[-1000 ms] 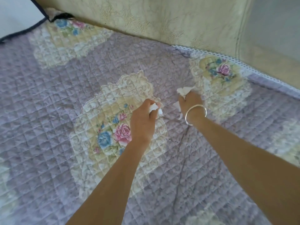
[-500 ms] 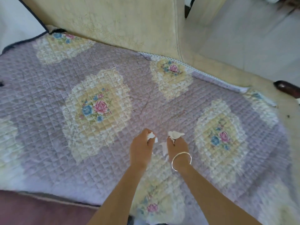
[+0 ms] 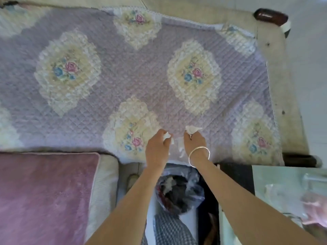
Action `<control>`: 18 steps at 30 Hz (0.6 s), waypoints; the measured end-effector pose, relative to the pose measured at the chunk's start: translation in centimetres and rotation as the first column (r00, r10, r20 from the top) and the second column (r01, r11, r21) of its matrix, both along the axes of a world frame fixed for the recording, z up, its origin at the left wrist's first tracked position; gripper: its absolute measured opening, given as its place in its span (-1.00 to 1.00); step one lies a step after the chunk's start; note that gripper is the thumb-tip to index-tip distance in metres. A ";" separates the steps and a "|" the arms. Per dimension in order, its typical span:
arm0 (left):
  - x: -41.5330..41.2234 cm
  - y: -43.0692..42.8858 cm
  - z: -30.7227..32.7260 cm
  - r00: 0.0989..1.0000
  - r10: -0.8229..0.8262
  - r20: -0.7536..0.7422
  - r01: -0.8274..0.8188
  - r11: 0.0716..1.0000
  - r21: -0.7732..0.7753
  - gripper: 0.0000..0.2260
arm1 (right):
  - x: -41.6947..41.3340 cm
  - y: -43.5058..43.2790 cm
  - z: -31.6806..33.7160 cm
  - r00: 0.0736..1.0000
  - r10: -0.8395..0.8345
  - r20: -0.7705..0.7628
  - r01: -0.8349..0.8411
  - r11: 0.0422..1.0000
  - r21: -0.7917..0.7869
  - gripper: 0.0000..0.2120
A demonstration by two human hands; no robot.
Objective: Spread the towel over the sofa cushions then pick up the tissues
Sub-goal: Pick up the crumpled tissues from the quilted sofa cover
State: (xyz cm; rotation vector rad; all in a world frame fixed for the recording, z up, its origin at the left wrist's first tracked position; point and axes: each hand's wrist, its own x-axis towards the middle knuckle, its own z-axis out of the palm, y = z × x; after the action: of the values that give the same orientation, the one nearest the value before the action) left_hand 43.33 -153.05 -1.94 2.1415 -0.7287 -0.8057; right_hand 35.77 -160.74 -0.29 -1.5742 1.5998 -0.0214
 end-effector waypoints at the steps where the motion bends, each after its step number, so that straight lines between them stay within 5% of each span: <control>1: -1.2 0.5 -0.6 1.000 -0.016 -0.010 0.016 1.000 0.012 -0.92 | -1.3 0.6 -0.6 1.000 -0.019 -0.002 0.019 1.000 0.021 -0.73; 13: -12.3 5.8 -19.2 0.971 -0.179 -0.157 0.220 0.928 0.301 -0.80 | -12.8 9.9 -20.3 0.951 -0.214 -0.221 0.272 0.921 0.278 -0.66; 18: -15.0 8.6 -27.4 0.940 -0.175 -0.294 0.286 0.874 0.394 -0.66 | -15.1 12.8 -28.7 0.919 -0.349 -0.185 0.393 0.851 0.348 -0.67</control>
State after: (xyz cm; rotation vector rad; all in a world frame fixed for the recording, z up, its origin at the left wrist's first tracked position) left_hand 28.33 -144.45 -29.33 2.2966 -0.7328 -1.4578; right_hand 20.67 -147.91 -29.01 -0.9665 1.8516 0.1656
